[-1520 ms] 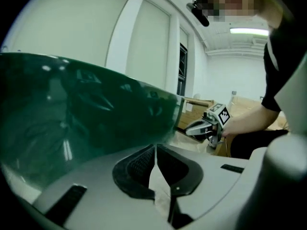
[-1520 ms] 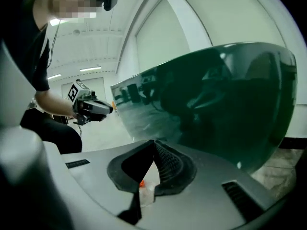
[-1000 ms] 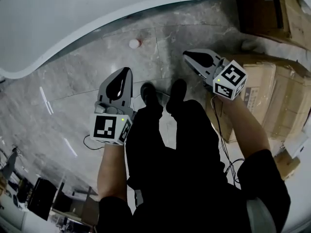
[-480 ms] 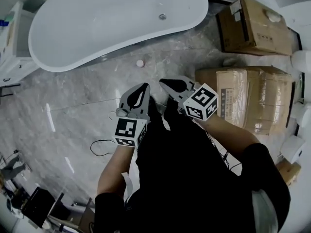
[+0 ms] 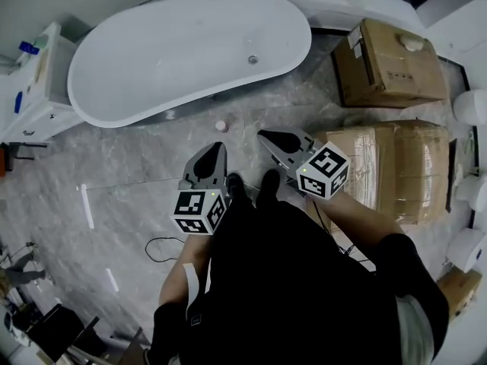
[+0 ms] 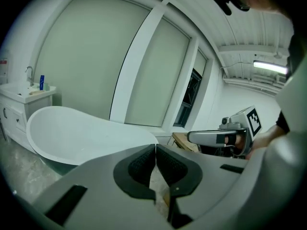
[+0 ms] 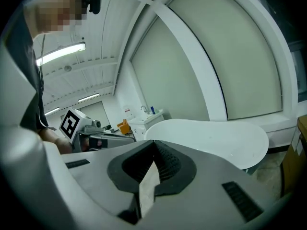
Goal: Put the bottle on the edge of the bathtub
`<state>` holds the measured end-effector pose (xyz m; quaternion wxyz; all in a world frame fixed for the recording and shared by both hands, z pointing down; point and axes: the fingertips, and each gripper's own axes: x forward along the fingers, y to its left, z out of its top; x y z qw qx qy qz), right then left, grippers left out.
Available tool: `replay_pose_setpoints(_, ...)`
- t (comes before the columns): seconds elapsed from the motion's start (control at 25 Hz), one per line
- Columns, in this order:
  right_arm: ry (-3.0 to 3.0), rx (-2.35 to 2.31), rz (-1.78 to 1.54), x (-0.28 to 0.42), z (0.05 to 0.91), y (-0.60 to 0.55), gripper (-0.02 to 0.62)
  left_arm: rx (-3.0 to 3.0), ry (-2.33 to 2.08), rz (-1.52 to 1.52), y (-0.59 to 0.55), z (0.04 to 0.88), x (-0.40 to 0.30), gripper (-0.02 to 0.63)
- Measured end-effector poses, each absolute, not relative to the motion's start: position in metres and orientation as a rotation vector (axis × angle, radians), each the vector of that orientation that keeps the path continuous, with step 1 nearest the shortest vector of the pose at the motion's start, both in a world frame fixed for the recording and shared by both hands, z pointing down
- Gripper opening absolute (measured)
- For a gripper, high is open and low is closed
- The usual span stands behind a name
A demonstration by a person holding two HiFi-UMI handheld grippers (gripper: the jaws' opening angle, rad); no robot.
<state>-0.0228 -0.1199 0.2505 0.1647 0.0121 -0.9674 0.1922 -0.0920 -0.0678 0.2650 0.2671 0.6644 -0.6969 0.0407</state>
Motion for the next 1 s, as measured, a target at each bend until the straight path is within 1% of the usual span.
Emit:
replay_pose_setpoints(0.2, -2.814, 0.052, 0.562, 0.011, 0.223, -0.134, 0.028, 1.809, -1.921, 0.134, -0.077, 0.232, -0.077, 0.017)
replay_pose_setpoints(0.44, -2.872, 0.081, 0.527, 0.035, 0.192, -0.141, 0.028, 1.821, -1.971, 0.051, -0.075, 0.181, -0.068, 0.017)
replay_pose_setpoints(0.8, -3.002, 0.118, 0.459, 0.031, 0.138, -0.106, 0.028, 1.919, -2.039, 0.024, -0.032, 0.124, -0.089, 0.018)
replay_pose_setpoints(1.0, -3.029, 0.104, 0.442, -0.003, 0.12, -0.058, 0.028, 1.899, -2.069, 0.03, 0.026, 0.119, -0.127, 0.017)
